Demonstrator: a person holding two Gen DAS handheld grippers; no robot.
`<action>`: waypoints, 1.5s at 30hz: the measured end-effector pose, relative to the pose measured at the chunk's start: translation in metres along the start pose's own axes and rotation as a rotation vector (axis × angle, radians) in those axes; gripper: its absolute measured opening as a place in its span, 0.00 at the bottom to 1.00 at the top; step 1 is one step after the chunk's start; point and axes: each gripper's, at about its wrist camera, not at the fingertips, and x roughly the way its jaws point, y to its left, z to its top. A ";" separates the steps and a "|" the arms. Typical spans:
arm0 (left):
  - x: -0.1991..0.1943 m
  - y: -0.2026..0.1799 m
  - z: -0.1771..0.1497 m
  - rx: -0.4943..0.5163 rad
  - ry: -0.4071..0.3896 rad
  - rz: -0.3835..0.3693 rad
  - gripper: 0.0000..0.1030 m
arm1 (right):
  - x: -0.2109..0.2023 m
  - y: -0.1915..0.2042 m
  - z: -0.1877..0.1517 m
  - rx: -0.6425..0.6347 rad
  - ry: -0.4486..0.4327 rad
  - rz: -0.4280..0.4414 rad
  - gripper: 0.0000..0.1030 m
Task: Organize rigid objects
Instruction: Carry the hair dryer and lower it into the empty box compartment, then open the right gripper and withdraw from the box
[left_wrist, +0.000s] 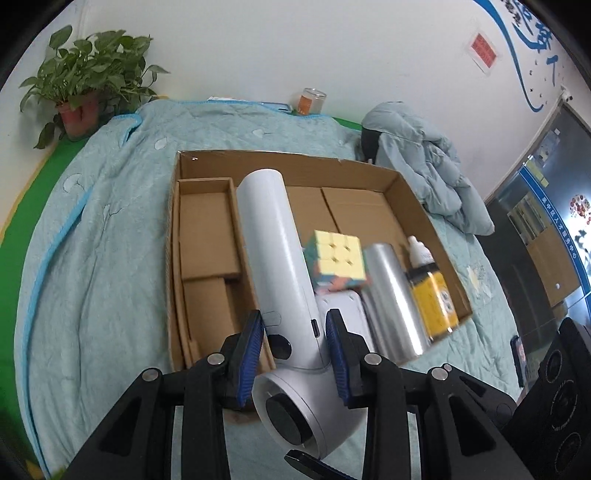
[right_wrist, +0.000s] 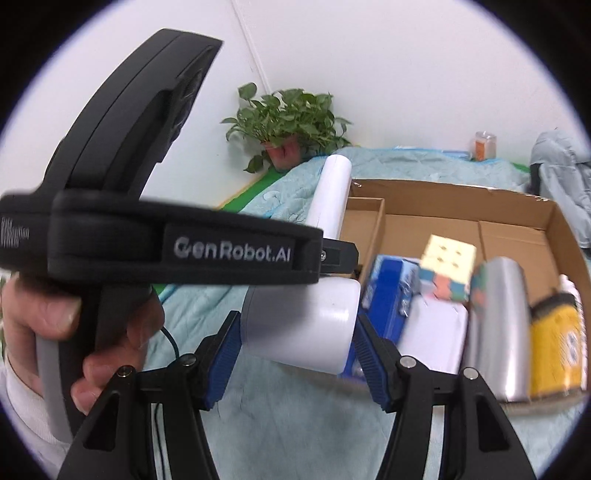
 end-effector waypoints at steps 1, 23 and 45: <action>0.007 0.011 0.007 -0.014 0.012 -0.006 0.31 | 0.010 -0.002 0.007 0.013 0.019 0.001 0.58; 0.007 0.046 -0.012 -0.021 -0.167 0.085 0.86 | 0.021 -0.005 -0.003 0.038 0.040 -0.062 0.80; -0.065 -0.156 -0.218 0.003 -0.535 0.338 0.99 | -0.112 -0.054 -0.118 -0.012 -0.068 -0.455 0.81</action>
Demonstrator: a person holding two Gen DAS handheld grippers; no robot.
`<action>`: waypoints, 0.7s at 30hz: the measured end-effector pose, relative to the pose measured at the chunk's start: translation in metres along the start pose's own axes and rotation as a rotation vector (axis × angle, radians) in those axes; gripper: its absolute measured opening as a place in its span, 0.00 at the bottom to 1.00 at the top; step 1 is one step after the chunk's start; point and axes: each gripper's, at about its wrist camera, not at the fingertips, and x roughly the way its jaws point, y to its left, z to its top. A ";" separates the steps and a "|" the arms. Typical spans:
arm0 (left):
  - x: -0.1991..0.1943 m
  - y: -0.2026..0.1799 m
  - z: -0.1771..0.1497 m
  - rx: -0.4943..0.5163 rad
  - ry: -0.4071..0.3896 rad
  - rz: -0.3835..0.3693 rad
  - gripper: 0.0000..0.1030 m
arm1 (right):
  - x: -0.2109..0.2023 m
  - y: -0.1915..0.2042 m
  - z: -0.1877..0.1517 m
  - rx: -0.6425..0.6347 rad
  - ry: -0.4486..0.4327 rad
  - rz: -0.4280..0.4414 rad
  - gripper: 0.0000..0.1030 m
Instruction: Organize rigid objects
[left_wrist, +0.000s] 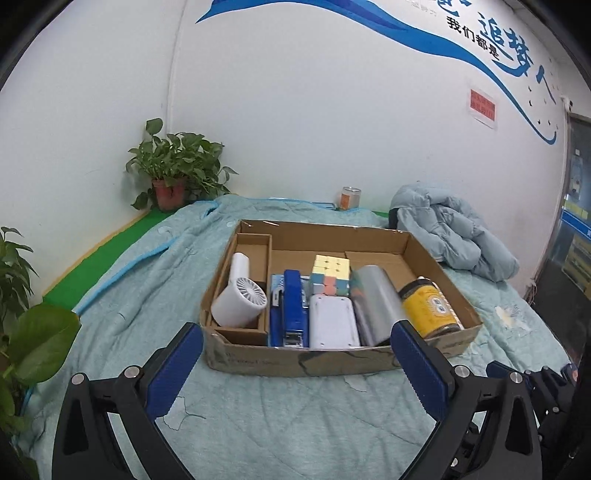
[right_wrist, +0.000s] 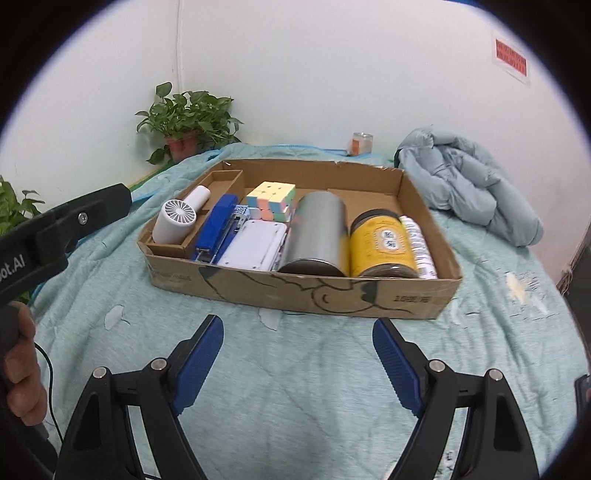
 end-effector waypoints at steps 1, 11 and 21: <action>-0.003 -0.004 0.000 0.004 -0.006 0.006 0.99 | -0.003 -0.002 -0.001 -0.005 -0.004 -0.011 0.81; -0.013 -0.022 0.008 0.028 -0.009 0.025 0.99 | -0.009 -0.022 -0.005 0.023 -0.034 -0.018 0.81; 0.004 -0.023 0.009 0.052 0.008 0.026 0.99 | -0.009 -0.023 -0.001 0.008 -0.042 -0.042 0.81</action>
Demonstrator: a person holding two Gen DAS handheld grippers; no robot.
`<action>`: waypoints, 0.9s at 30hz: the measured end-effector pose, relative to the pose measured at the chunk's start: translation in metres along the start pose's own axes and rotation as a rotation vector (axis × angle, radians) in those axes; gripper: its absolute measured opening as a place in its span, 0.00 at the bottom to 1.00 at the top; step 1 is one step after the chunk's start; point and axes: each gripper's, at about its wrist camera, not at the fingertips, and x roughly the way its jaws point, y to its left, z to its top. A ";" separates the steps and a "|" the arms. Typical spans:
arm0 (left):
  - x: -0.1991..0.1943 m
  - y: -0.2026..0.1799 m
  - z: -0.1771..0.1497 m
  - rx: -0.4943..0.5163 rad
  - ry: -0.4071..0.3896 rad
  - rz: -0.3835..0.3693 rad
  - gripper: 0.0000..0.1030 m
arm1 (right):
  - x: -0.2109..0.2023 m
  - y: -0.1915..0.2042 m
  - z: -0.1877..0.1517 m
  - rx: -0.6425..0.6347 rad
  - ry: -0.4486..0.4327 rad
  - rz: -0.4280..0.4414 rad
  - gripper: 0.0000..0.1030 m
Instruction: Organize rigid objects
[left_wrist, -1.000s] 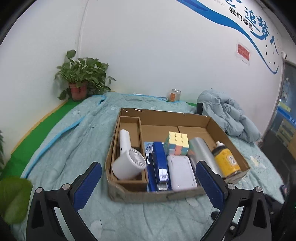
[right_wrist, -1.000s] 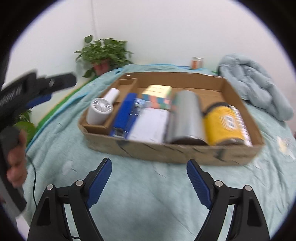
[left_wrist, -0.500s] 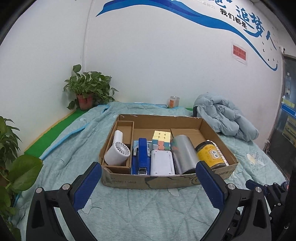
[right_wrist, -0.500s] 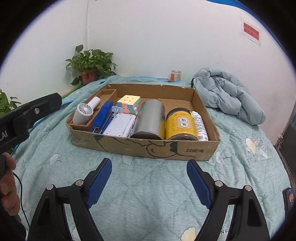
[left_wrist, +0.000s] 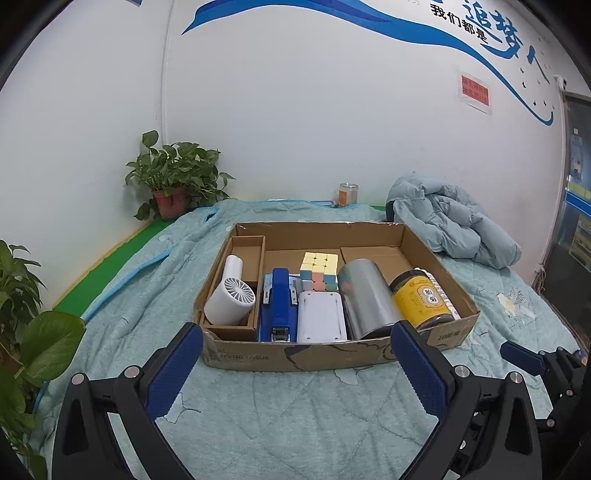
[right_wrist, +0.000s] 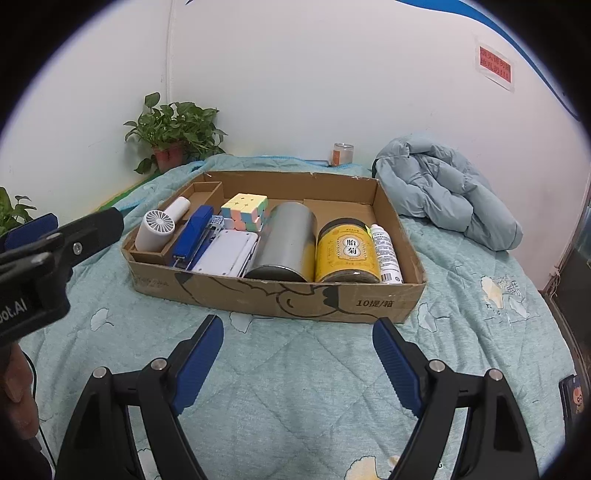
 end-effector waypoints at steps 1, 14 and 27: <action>0.002 -0.001 0.000 -0.001 0.004 -0.003 0.99 | 0.000 0.000 0.000 -0.003 -0.001 0.000 0.81; 0.022 0.006 -0.004 -0.022 0.040 -0.011 0.99 | 0.012 -0.001 0.000 -0.018 0.023 0.004 0.81; 0.038 0.009 -0.010 -0.010 0.072 0.009 0.99 | 0.019 0.000 0.001 -0.018 0.036 0.011 0.81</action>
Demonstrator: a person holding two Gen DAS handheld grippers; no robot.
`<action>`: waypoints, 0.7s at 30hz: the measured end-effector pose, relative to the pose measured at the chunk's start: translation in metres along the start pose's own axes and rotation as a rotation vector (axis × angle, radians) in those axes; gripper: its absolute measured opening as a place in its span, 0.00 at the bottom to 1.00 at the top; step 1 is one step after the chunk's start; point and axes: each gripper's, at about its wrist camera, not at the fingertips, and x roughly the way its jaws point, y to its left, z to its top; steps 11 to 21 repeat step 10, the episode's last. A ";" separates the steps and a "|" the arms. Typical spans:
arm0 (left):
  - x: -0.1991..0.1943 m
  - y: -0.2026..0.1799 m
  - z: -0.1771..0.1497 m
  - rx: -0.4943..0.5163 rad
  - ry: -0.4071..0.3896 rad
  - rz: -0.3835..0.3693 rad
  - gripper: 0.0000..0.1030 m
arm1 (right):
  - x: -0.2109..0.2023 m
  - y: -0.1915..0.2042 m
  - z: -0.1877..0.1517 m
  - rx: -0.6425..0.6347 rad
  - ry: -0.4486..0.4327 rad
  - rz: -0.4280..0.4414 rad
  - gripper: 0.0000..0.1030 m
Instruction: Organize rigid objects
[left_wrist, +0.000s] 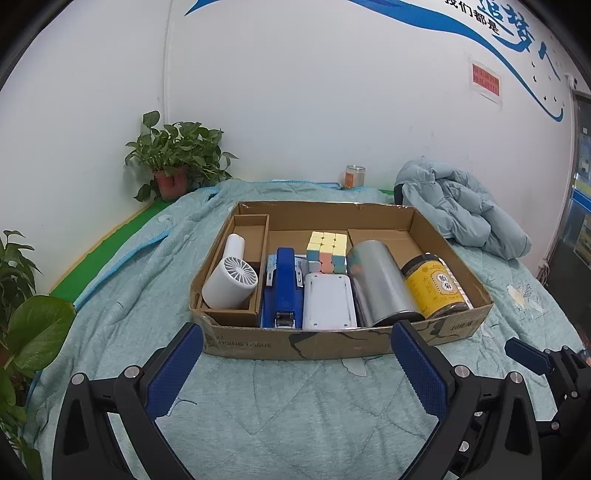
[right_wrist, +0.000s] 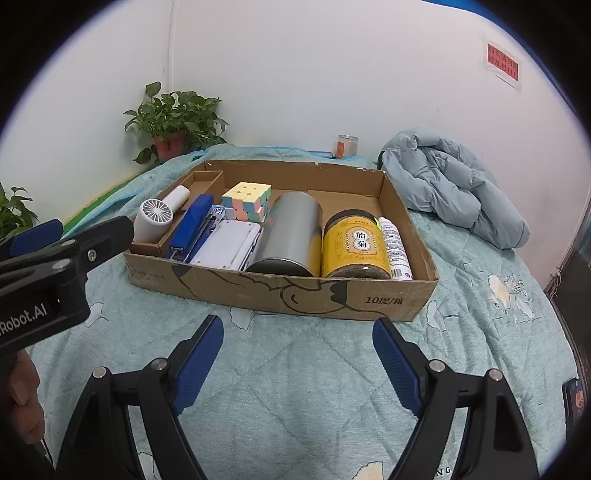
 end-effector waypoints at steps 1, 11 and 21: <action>0.001 0.000 0.000 0.003 0.003 -0.001 0.99 | 0.001 0.000 0.000 0.000 0.001 0.000 0.81; 0.012 -0.002 0.000 0.025 0.008 -0.009 0.99 | 0.009 -0.003 0.002 -0.002 0.017 0.003 0.81; 0.012 -0.002 0.000 0.025 0.008 -0.009 0.99 | 0.009 -0.003 0.002 -0.002 0.017 0.003 0.81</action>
